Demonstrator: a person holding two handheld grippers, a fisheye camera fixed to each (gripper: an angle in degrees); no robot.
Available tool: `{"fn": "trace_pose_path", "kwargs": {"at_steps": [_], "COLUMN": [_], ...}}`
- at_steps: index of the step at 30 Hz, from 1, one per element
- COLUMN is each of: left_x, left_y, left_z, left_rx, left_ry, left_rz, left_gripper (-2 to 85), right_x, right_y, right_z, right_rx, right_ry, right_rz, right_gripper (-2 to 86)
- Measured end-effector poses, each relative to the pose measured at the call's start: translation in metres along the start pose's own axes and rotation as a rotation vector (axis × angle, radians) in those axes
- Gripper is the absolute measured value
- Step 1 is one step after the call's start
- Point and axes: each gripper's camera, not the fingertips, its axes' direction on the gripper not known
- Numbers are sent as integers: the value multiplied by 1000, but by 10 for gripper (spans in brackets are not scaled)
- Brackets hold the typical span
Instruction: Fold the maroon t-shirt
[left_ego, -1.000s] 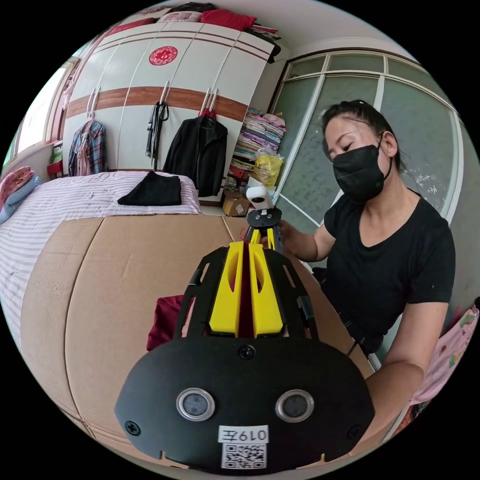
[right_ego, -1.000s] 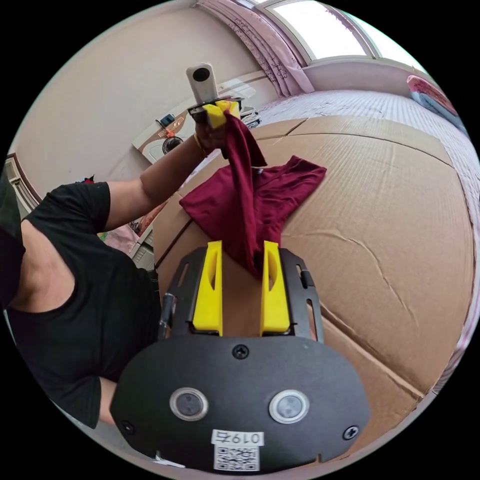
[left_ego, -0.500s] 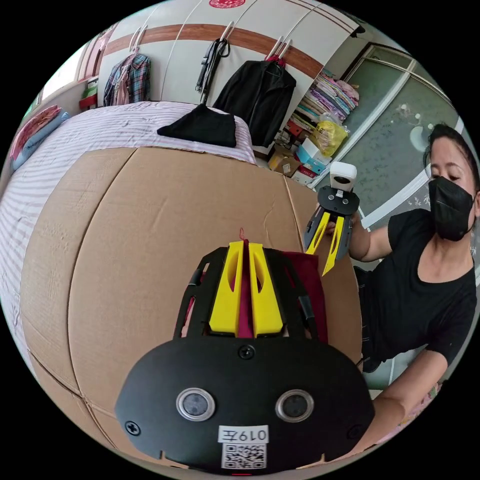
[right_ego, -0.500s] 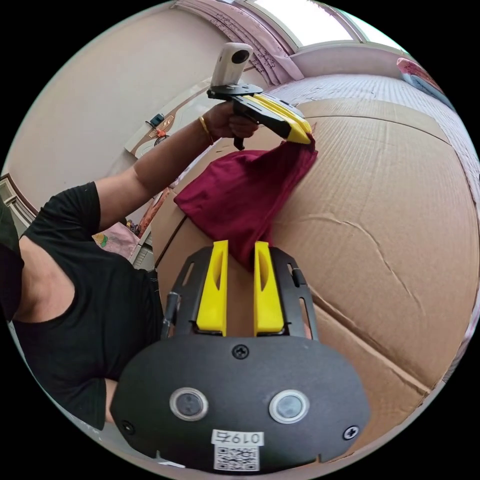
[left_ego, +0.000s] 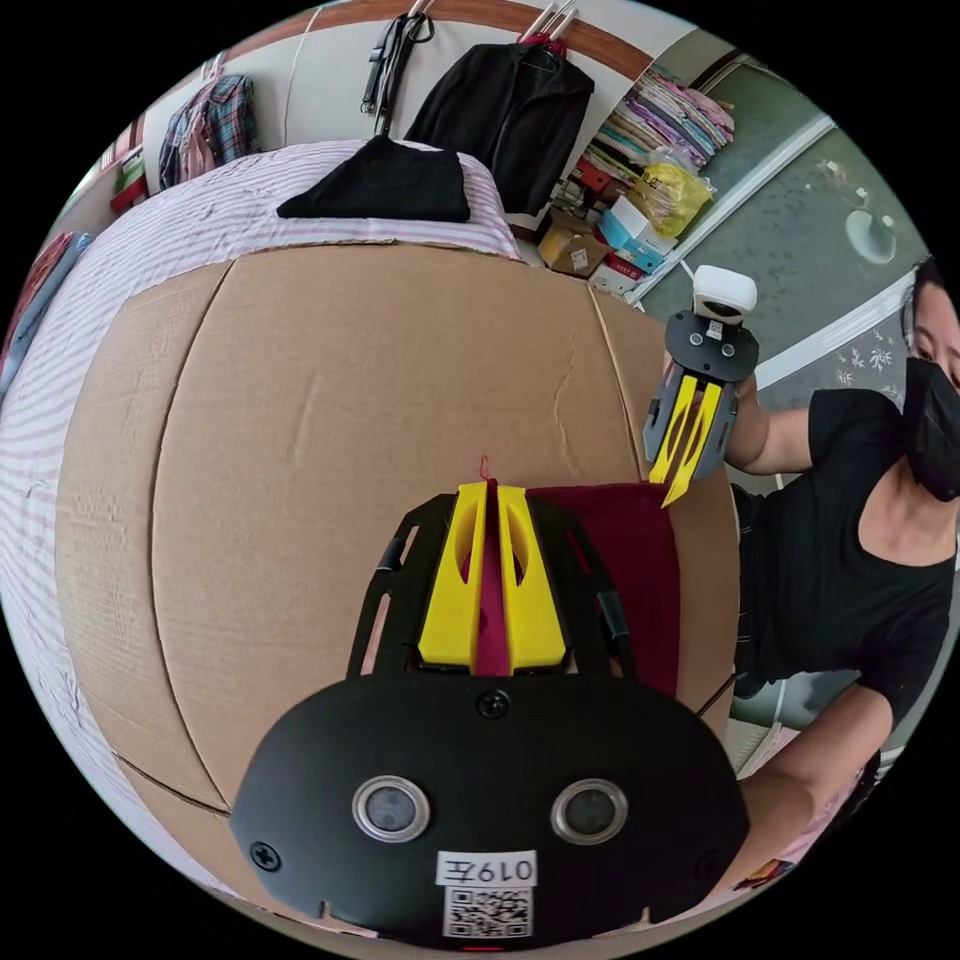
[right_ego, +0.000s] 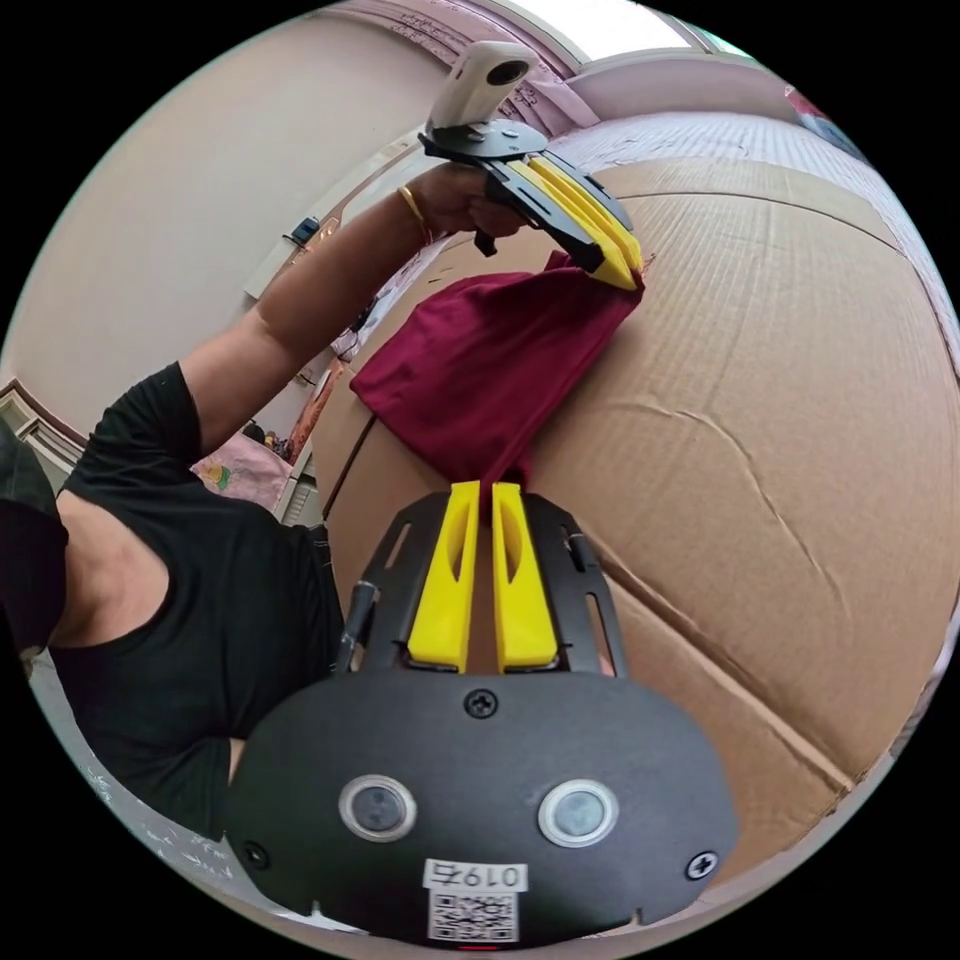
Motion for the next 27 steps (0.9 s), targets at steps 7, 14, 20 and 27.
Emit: {"fn": "trace_pose_path", "kwargs": {"at_steps": [7,14,20,27], "left_x": [-7,-8,-4,0], "left_y": [-6,-7,-7,-3], "left_z": [8,9,7,1], "left_rx": [-30,-32,-39,-58], "left_ry": [-16,-23,-32,-46], "left_rz": [-38,-52,-61,-101], "left_gripper": [18,17,17,13], "right_x": [20,50,38,4], "right_y": [-9,-8,-5,-26], "right_z": [-15,-31,-50,-69], "right_rx": [-14,28,44,202], "right_ry": [-28,-123,-9,38], "right_rz": [24,94,113,19], "right_gripper": [-1,0,2,-5]}}
